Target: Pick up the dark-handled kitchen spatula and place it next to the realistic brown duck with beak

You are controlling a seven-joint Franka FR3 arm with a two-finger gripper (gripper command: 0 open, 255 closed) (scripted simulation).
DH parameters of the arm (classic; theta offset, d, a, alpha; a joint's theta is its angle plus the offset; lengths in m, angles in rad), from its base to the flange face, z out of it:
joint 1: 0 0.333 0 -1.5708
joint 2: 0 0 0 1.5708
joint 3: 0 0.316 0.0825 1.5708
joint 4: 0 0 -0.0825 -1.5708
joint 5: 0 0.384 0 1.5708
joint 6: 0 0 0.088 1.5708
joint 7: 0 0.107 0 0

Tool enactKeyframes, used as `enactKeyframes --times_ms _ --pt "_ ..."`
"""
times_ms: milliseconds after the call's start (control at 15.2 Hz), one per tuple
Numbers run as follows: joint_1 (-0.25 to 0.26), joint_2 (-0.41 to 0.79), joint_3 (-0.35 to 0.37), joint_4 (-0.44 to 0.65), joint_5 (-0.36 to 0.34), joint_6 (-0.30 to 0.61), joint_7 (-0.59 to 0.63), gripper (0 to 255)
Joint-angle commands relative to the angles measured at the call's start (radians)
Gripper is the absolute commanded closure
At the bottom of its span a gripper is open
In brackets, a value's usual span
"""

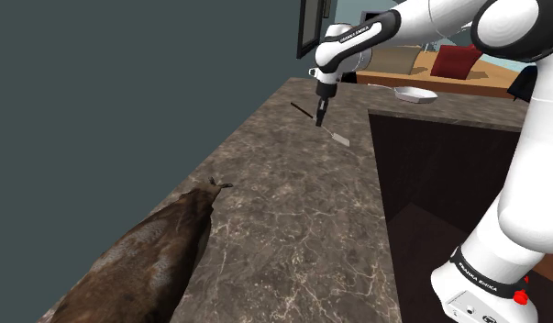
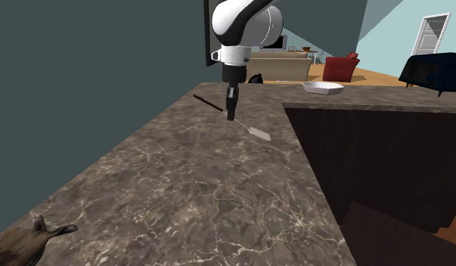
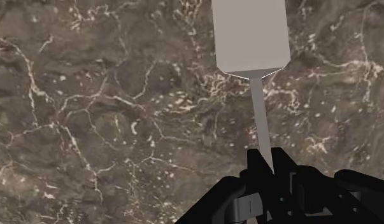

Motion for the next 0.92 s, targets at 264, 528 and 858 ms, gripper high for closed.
enactKeyframes --times_ms 264,528,858 --pt "0.0 -0.025 -0.003 0.052 -0.009 -0.077 0.007 255" --pt "0.0 -0.037 -0.004 0.09 -0.013 -0.127 0.012 255" --pt "0.0 -0.047 -0.005 0.144 -0.017 -0.19 0.017 255"
